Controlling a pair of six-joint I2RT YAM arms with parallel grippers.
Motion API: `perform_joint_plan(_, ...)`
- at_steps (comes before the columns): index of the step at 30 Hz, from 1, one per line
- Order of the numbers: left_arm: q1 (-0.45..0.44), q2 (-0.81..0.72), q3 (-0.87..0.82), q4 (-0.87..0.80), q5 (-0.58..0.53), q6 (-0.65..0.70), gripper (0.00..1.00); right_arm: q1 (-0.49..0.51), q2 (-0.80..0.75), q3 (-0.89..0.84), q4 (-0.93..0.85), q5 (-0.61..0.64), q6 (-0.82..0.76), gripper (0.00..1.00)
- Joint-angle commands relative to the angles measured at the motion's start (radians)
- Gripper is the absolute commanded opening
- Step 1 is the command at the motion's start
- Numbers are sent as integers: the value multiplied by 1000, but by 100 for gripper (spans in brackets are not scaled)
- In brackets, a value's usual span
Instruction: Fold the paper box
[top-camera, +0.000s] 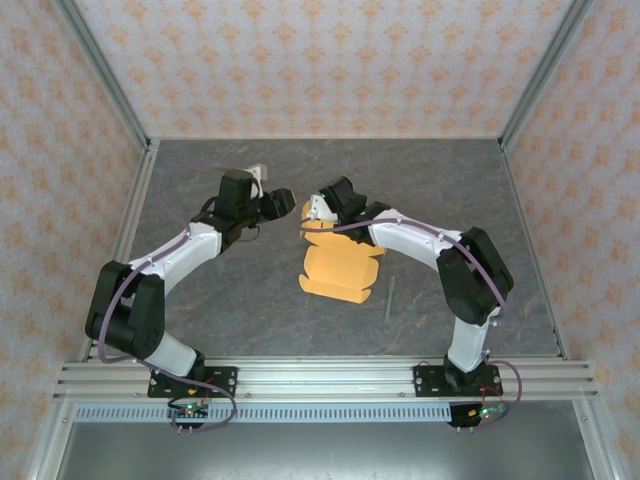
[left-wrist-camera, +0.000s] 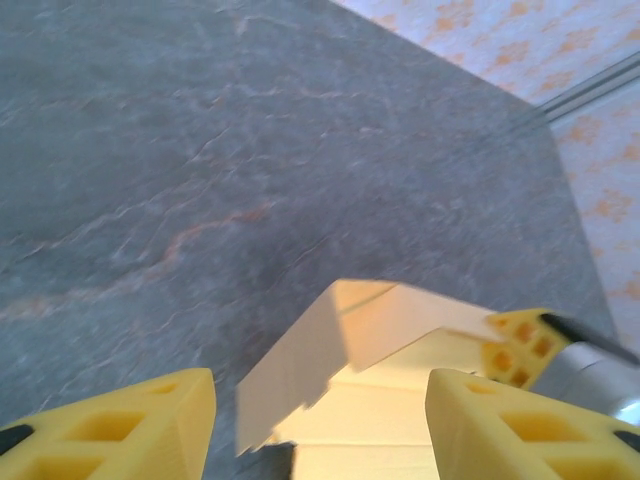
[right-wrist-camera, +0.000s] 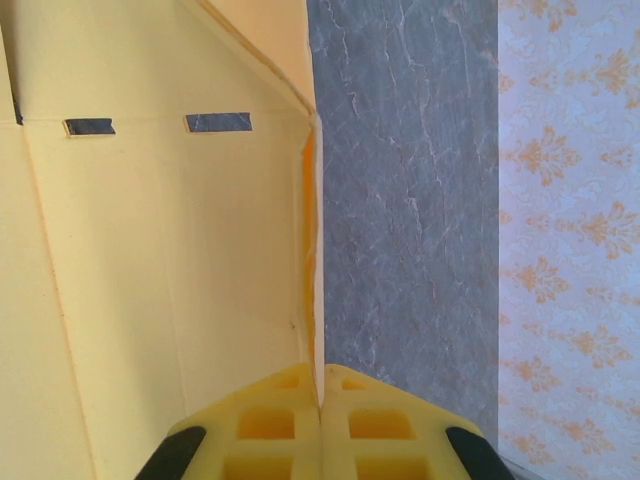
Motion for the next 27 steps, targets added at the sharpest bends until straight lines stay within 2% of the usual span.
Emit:
perform_joint_plan(1, 10, 20, 57, -78, 80, -31, 57, 2, -45, -11, 25, -3, -9, 1)
perform_joint_plan(6, 13, 93, 169, -130, 148, -83, 52, 2, -58, -10, 29, 0, 7, 1)
perform_joint_plan(9, 13, 133, 216, -137, 193, -120, 49, -1, -70, 15, -4, -42, 48, 1)
perform_joint_plan(13, 13, 142, 259, -177, 178, -120, 47, -9, -64, 77, -99, -101, 98, 1)
perform_joint_plan(17, 12, 161, 291, -185, 209, -152, 44, -11, -59, 99, -124, -128, 127, 0)
perform_joint_plan(27, 9, 186, 342, -229, 226, -188, 39, -12, -50, 125, -147, -117, 157, 0)
